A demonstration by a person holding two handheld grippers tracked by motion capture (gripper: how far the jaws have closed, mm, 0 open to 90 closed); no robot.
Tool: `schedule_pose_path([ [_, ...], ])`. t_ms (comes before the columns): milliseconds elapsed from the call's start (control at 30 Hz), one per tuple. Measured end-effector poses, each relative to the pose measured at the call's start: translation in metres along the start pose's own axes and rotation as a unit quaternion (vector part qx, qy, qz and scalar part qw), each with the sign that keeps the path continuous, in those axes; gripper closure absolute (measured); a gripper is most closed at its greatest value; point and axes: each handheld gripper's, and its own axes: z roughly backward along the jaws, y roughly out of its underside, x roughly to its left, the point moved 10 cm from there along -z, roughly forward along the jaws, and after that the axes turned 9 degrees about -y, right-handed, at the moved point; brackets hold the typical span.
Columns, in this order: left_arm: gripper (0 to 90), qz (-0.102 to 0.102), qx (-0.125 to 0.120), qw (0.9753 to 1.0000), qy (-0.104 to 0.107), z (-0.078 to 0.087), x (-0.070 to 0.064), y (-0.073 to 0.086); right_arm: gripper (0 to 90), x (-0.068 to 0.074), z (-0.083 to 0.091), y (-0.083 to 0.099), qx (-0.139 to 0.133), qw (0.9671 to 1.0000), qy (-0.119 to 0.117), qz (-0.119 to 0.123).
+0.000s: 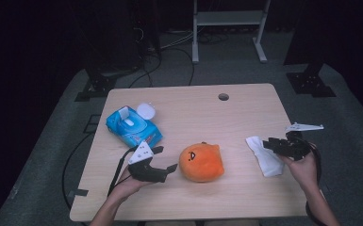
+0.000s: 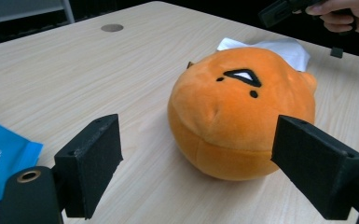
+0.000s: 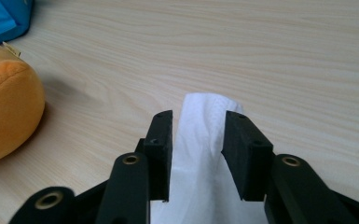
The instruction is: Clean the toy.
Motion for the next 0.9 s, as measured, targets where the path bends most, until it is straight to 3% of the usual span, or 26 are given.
schedule_pose_path([
  [400, 11.8, 0.006, 0.005, 0.9999, -0.014, -0.001, 0.011, 0.007, 47.9, 0.016, -0.004, -0.007, -0.008, 0.9995, -0.023, 0.02],
  [600, 11.3, 0.013, 0.012, 0.9996, -0.023, 0.002, 0.017, 0.015, 45.4, 0.031, -0.008, -0.007, -0.003, 0.9986, -0.03, 0.043],
  [900, 11.2, 0.017, 0.013, 0.9988, -0.044, 0.012, 0.031, 0.021, 44.1, 0.044, -0.011, 0.001, -0.004, 0.9977, -0.044, 0.052],
])
